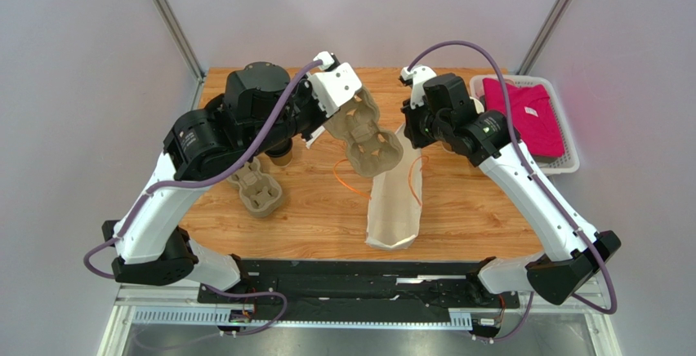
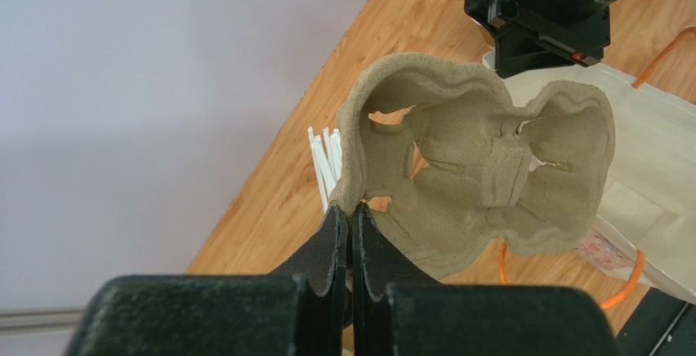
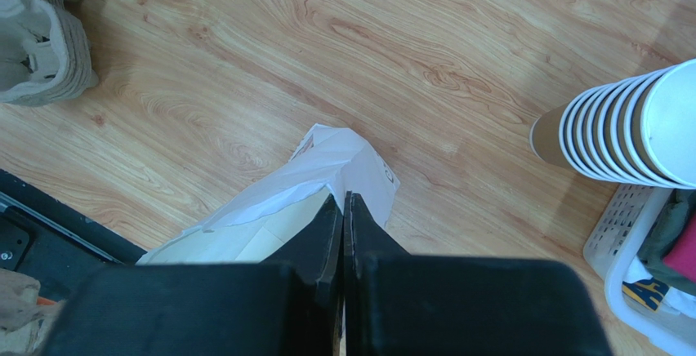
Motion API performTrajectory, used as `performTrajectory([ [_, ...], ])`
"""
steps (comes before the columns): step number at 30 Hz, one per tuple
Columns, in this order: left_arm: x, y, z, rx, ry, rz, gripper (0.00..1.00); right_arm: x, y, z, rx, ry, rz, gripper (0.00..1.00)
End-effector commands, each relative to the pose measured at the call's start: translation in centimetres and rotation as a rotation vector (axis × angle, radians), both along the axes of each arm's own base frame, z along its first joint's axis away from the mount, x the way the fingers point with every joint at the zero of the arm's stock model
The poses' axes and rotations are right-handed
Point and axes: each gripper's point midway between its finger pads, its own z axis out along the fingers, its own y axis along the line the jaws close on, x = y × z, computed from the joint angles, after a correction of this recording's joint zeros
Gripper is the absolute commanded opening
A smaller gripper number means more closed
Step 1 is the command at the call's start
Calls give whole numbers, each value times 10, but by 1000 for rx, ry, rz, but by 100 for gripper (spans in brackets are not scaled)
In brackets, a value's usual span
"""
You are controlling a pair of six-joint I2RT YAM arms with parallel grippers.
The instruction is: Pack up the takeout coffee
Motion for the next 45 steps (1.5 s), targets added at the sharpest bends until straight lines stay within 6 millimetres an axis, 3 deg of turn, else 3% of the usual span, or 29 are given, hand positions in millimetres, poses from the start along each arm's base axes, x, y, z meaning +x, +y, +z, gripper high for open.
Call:
performTrajectory([
  [1, -15, 4, 30, -119, -28, -41, 0, 3, 5, 21, 68, -56, -28, 0],
  [4, -25, -5, 46, -178, -40, -97, 0, 3, 6, 19, 65, -59, -28, 0],
  [9, -25, -26, 19, -135, 33, -120, 0, 5, 7, 22, 66, -69, -32, 0],
  [15, -17, -28, -14, -46, 39, -93, 0, 0, 5, 21, 58, -70, -17, 0],
  [21, -19, -27, -21, 0, -32, -127, 0, -8, 13, 15, 68, -43, 48, 0],
  [27, -30, -34, -6, 21, -169, -172, 0, -21, 25, 10, 91, -8, 152, 0],
  [31, -36, -43, 16, 20, -289, -204, 0, -22, 25, 9, 93, 5, 143, 0],
  [33, -40, -52, 15, 40, -309, -222, 0, -22, 25, 9, 97, 8, 137, 0],
  [37, -53, -61, -7, 93, -304, -288, 0, -24, 24, 11, 105, 10, 137, 0],
  [38, -56, -64, -23, 128, -294, -308, 0, -25, 24, 11, 104, 9, 140, 0],
  [41, -56, -60, -41, 172, -298, -309, 0, -28, 25, 11, 103, 8, 158, 0],
  [45, -55, -53, -48, 196, -329, -309, 0, -33, 28, 7, 112, 23, 193, 0],
])
